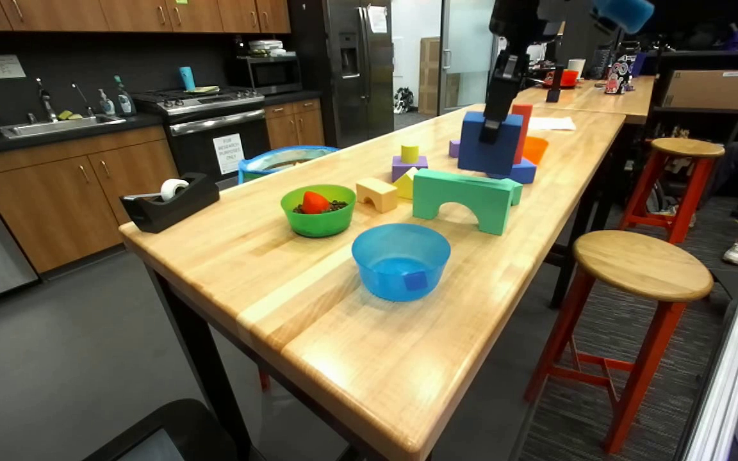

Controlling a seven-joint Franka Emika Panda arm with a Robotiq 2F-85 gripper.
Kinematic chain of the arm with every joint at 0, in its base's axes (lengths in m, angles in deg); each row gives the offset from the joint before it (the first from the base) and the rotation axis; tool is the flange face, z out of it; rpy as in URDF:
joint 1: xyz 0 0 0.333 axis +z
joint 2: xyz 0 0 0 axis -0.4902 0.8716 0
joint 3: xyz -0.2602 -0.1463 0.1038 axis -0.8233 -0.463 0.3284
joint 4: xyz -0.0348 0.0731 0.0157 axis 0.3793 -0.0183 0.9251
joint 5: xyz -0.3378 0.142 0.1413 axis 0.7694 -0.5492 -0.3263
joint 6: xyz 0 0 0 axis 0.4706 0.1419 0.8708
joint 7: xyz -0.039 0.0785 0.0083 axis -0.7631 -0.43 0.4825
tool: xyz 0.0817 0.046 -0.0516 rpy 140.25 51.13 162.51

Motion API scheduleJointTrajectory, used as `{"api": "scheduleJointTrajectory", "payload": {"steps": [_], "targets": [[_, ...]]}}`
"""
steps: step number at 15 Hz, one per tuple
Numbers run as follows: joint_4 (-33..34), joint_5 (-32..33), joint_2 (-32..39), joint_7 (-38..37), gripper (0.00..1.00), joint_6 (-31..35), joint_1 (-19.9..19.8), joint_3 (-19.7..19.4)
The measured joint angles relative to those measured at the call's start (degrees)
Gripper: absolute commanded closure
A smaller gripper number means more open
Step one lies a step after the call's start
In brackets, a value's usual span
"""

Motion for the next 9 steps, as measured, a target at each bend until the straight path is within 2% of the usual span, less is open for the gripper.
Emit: {"api": "scheduleJointTrajectory", "payload": {"steps": [9], "targets": [[3.89,-4.78,3.80,1.17,0.84,-3.59,0.72,-2.37]]}}
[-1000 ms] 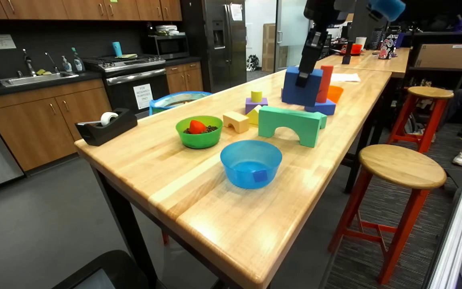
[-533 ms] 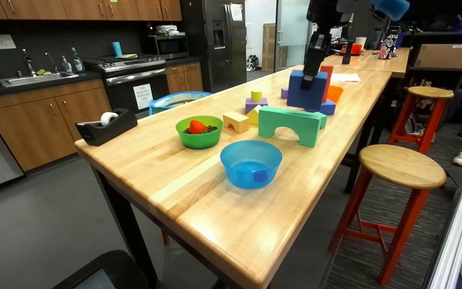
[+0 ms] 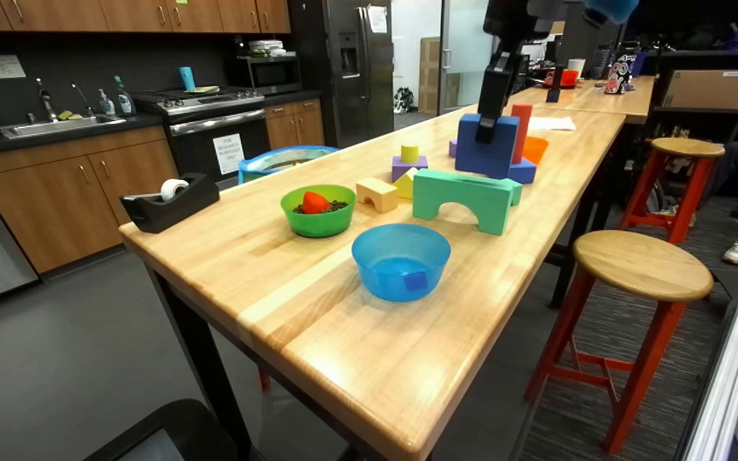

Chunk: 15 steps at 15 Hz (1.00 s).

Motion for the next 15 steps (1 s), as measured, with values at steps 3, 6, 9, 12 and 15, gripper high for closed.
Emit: {"api": "scheduleJointTrajectory", "payload": {"steps": [3,6,9,12,15], "targets": [[1.81,-2.07,2.31,1.35,0.84,-0.43,0.38,-1.02],[3.16,-3.06,4.16,1.93,0.84,-0.56,0.45,-1.57],[4.12,-3.16,5.58,2.19,0.84,-0.65,0.45,-1.81],[4.82,-3.32,6.83,2.48,0.84,-0.69,0.45,-1.96],[5.30,-3.71,8.00,2.65,0.34,-0.70,0.45,-2.08]]}}
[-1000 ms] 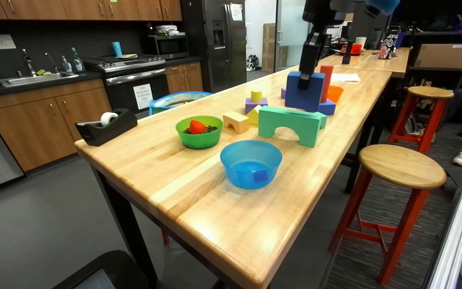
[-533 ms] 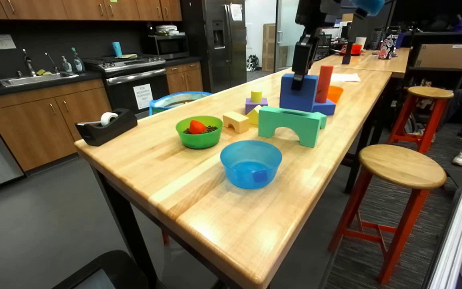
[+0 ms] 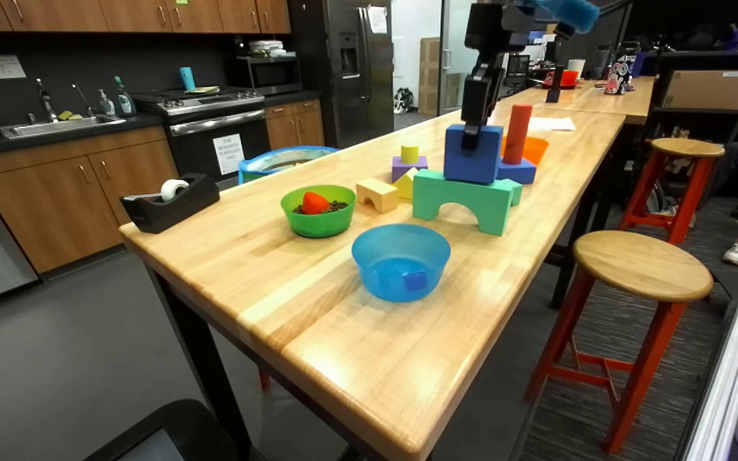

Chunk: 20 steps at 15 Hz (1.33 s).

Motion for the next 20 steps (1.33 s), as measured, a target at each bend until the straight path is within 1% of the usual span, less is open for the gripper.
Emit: {"api": "scheduleJointTrajectory", "payload": {"steps": [1,4,6,7,10,12,14,16,18,20], "targets": [[0.14,-0.29,0.36,0.07,0.34,-0.03,0.00,-0.02],[0.55,-0.43,1.13,0.07,0.18,-0.03,-0.05,-0.04],[0.66,-0.43,1.29,0.07,0.05,-0.03,-0.10,-0.04],[0.71,-0.43,1.32,0.07,0.01,-0.03,-0.12,-0.04],[0.87,-0.43,1.32,0.19,0.00,-0.03,-0.14,-0.04],[0.95,-0.92,1.04,2.32,0.00,-0.60,0.00,-0.13],[0.91,-3.03,0.13,7.46,0.00,-3.07,0.80,-0.89],[0.36,-4.62,-2.02,14.00,0.00,-7.41,1.82,-2.18],[-0.99,-4.66,-5.46,18.59,0.00,-10.84,1.80,-2.97],[-3.27,-3.50,-10.05,21.08,0.00,-12.06,1.20,-3.23]]}}
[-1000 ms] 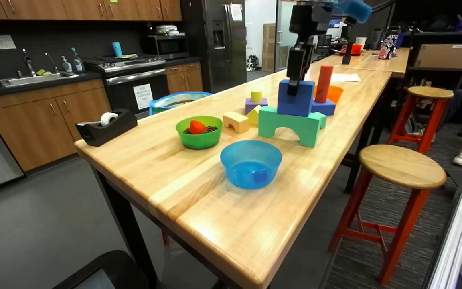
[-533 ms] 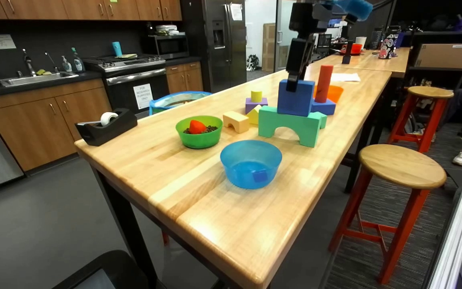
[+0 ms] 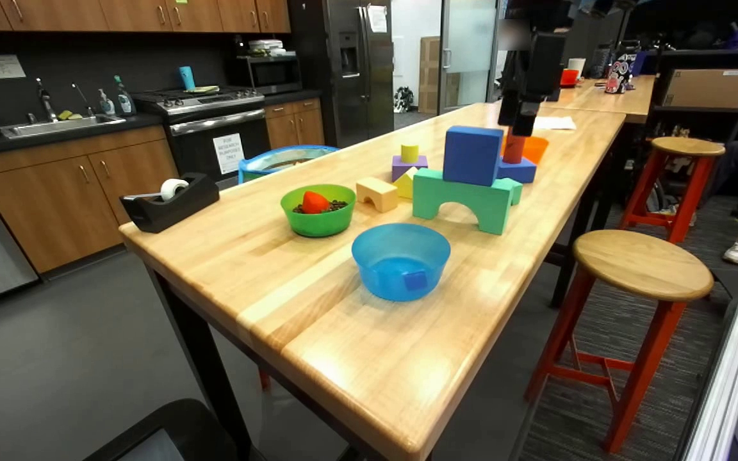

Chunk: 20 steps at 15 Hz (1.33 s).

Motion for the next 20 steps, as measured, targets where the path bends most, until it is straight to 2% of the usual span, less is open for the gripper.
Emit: {"api": "scheduleJointTrajectory", "payload": {"steps": [5,10,13,15,18,20], "targets": [[-5.99,5.42,-10.42,1.46,0.00,0.01,-1.33,0.00],[-6.76,12.48,-12.88,8.74,0.00,-1.11,-1.33,-1.05],[-5.97,14.85,-11.54,19.18,0.00,-1.61,-1.25,-4.64],[-4.73,14.66,-9.74,28.04,0.00,-1.59,-1.04,-8.60],[-2.50,11.83,-6.21,41.35,0.00,-1.58,-0.60,-14.46],[-1.56,9.11,-3.67,46.31,0.00,-1.58,-0.65,-16.52]]}}
